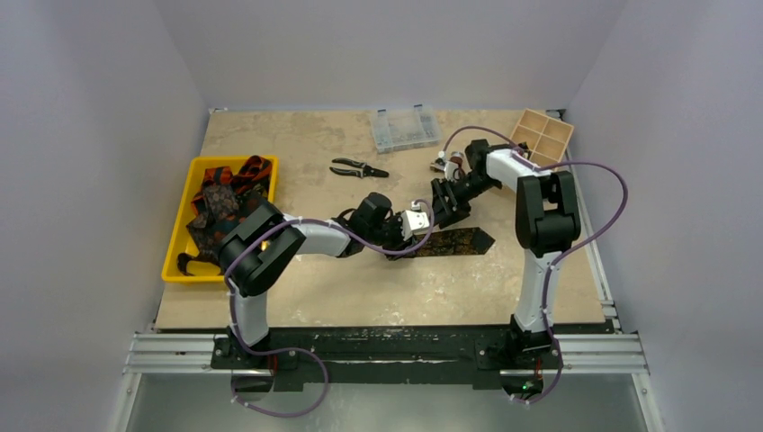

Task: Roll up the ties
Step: Roll the tie at the center of the board.

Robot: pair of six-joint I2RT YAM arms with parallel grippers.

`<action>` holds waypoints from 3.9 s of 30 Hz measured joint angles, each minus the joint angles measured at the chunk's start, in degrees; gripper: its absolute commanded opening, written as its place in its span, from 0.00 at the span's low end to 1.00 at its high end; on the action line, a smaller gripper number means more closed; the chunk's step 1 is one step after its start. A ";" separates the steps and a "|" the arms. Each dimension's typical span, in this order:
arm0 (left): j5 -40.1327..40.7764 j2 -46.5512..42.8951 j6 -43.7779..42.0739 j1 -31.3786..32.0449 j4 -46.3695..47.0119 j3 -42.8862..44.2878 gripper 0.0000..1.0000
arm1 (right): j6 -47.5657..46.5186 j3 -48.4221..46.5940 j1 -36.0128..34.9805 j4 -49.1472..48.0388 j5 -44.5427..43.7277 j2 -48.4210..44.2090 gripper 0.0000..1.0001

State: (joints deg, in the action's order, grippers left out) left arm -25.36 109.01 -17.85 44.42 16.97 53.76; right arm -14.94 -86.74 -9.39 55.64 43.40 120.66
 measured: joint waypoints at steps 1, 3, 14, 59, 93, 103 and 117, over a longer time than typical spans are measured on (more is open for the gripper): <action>-0.02 0.07 -0.04 0.00 -0.22 0.15 0.19 | 0.70 0.74 -0.13 -0.63 2.16 -0.57 0.58; -0.09 0.09 -0.24 0.02 -0.57 0.35 0.19 | 2.14 2.67 -0.79 -2.08 5.75 -1.88 0.58; -0.24 0.46 -0.39 0.00 -2.05 1.42 0.20 | 7.80 5.18 -6.49 -6.54 14.67 -0.48 0.48; -0.31 1.14 0.04 0.28 -2.73 2.38 0.21 | 33.11 31.28 -5.44 -42.45 9.73 -14.38 0.46; -10.62 5.81 2.40 -1.22 18.64 -2.40 0.57 | 20.94 22.10 -1.79 -22.84 5.68 -7.52 0.00; -8.02 3.98 5.53 -0.92 26.12 -8.66 0.66 | 16.50 15.34 -3.93 -15.17 1.40 -2.56 0.00; -2.84 -5.25 9.62 -2.21 28.52 -18.08 1.00 | 9.42 7.26 -7.61 -5.86 -3.06 1.07 0.00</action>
State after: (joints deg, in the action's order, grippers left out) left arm -28.21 103.77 -8.23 42.22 45.50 35.68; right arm -5.52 -79.48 -16.99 49.78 40.34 121.73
